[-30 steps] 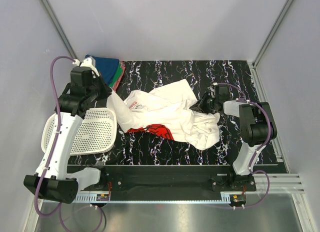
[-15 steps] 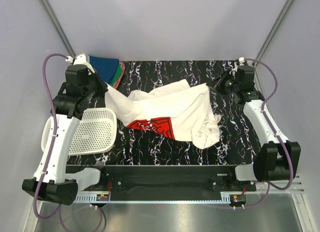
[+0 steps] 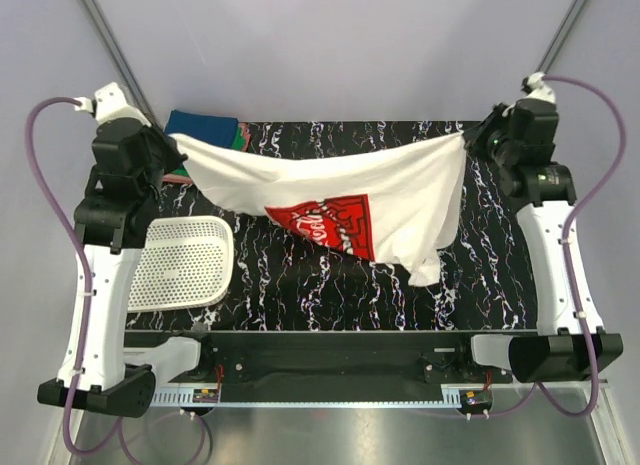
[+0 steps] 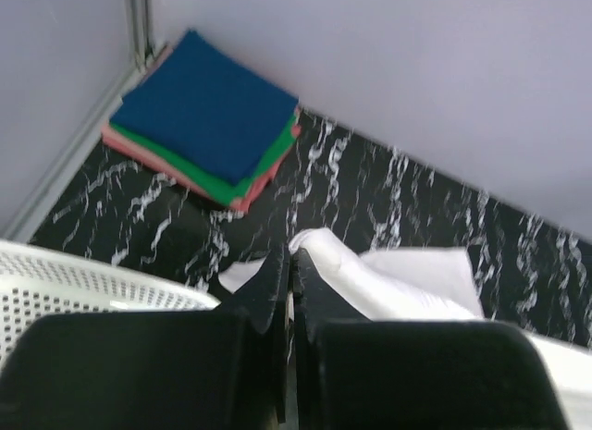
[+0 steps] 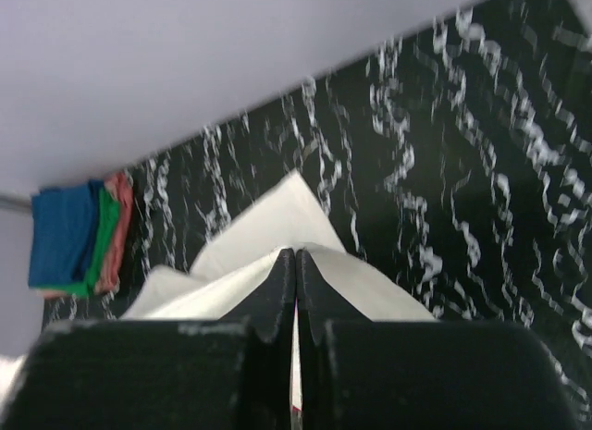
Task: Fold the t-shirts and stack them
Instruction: Flatten the tshirt out
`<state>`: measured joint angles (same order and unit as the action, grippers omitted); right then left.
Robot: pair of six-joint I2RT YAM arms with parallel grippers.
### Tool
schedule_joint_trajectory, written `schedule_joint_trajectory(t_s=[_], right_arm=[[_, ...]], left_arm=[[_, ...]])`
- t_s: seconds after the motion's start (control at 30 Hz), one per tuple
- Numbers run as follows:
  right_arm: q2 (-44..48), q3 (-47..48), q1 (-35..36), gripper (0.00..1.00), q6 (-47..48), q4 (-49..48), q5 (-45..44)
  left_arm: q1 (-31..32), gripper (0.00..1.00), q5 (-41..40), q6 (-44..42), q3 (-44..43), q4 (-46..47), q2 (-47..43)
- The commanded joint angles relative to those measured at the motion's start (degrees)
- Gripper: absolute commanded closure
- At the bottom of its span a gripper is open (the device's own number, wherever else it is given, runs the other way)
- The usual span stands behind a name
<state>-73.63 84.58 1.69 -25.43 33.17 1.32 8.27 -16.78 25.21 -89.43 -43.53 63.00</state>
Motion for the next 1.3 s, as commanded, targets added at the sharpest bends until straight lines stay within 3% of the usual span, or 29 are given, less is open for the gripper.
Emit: schedule_joint_trajectory(t_s=[0.0,0.17,0.33,0.53,0.73,0.87,1.0,1.27], right_arm=[[2.79,9.87,-0.99,1.00,3.54,-1.96,-6.33],[1.29,19.73,-1.08,1.00,4.51,-1.79,-5.10],[4.18,28.34,-1.08,1.00,8.98,-1.97,-10.01],[12.69,32.76,-0.99,1.00,12.07,0.84,-9.77],[23.51,33.54,-1.08,1.00,12.51,4.44,-9.84],[23.62,36.79,-0.99,1.00,12.77,8.13,-10.90],[19.15,39.53,-0.99,1.00,12.42,10.87,-8.80],[10.44,36.01,-0.99,1.00,12.34,4.02,-8.00]], left_arm=[[-0.98,1.00,-6.34,-0.69,-7.15,6.35,0.18],[-1.51,1.00,-2.22,2.12,-22.14,3.63,4.84],[-1.51,1.00,2.79,4.76,-32.72,4.06,4.86],[-1.51,1.00,11.21,6.96,-28.18,12.75,-6.55],[-1.51,1.00,16.42,5.56,-28.07,12.17,-14.57],[-1.51,1.00,16.42,2.57,-31.69,8.02,-14.49],[-1.51,1.00,15.46,2.12,-25.90,11.52,-14.32],[-1.51,1.00,14.40,0.72,-25.44,18.91,-1.14]])
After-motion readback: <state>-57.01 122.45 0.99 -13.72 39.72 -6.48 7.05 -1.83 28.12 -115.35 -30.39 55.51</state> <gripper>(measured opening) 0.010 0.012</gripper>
